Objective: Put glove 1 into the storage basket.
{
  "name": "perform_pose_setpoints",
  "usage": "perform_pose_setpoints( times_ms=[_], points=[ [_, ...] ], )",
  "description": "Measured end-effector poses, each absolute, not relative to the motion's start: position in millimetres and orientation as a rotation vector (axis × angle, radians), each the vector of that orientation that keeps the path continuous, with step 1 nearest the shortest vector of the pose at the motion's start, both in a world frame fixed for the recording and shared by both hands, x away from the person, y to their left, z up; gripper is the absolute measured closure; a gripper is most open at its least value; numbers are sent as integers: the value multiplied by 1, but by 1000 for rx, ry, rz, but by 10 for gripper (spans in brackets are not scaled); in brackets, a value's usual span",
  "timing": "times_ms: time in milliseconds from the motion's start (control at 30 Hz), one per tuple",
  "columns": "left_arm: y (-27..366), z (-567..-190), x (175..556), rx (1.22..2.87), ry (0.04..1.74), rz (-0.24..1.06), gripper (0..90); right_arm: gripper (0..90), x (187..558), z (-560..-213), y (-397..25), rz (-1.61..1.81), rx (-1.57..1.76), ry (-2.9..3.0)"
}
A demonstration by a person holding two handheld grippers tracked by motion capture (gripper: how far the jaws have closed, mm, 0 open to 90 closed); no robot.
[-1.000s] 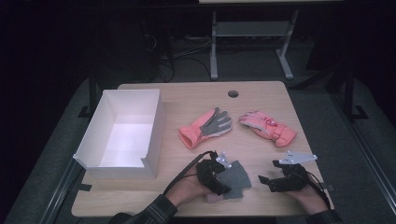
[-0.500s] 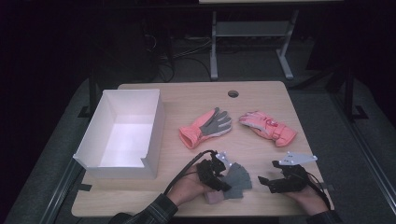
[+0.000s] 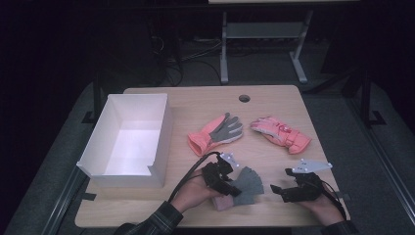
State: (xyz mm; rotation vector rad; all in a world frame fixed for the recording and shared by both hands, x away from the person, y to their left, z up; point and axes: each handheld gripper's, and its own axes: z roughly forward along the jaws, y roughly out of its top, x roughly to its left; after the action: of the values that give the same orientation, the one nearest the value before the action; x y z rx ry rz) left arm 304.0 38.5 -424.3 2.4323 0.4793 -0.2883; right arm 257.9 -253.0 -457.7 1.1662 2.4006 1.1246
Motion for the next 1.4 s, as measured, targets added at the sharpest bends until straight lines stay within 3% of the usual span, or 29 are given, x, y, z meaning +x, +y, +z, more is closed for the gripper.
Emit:
perform_pose_setpoints(
  times_ms=[700,1400],
  points=[
    [64,-387,311,2396,526,-237,661,144,257,-458,-251,1118,1162,2408],
    [125,-337,326,2270,690,-91,661,143,264,-459,-243,1134,1136,2438]
  ],
)
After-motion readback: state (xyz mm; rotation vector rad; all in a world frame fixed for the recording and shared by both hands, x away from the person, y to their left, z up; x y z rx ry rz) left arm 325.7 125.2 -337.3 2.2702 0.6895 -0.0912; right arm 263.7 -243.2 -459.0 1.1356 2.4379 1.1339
